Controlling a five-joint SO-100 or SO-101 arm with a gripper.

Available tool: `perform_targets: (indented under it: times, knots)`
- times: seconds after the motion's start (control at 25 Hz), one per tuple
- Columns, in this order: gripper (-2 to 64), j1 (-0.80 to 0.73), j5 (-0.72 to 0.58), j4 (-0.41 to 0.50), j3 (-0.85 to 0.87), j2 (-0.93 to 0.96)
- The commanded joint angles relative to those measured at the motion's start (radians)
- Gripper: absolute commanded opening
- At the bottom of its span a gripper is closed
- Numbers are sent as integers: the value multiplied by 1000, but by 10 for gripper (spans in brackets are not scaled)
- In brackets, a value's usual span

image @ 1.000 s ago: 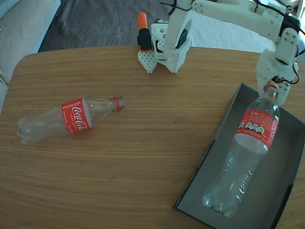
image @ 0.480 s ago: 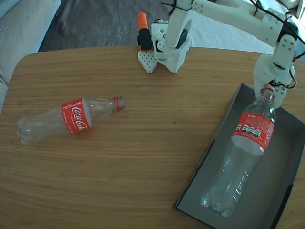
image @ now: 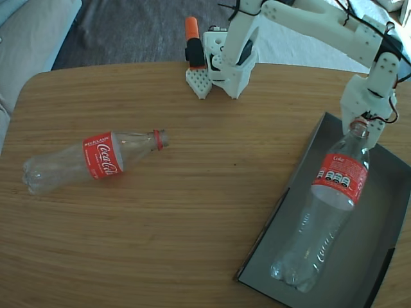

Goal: Grasp the bottles and put them in the box.

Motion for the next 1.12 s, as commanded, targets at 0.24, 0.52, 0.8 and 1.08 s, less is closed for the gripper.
perform_targets:
  times: [0.24, 0.52, 0.8, 1.08]
  knots:
    - [422, -5, -41, 20, -15, 18]
    - [456, 6, -40, 25, -12, 26]
    - [456, 110, -46, 66, -55, 37]
    - [456, 285, -63, 150, -118, 109]
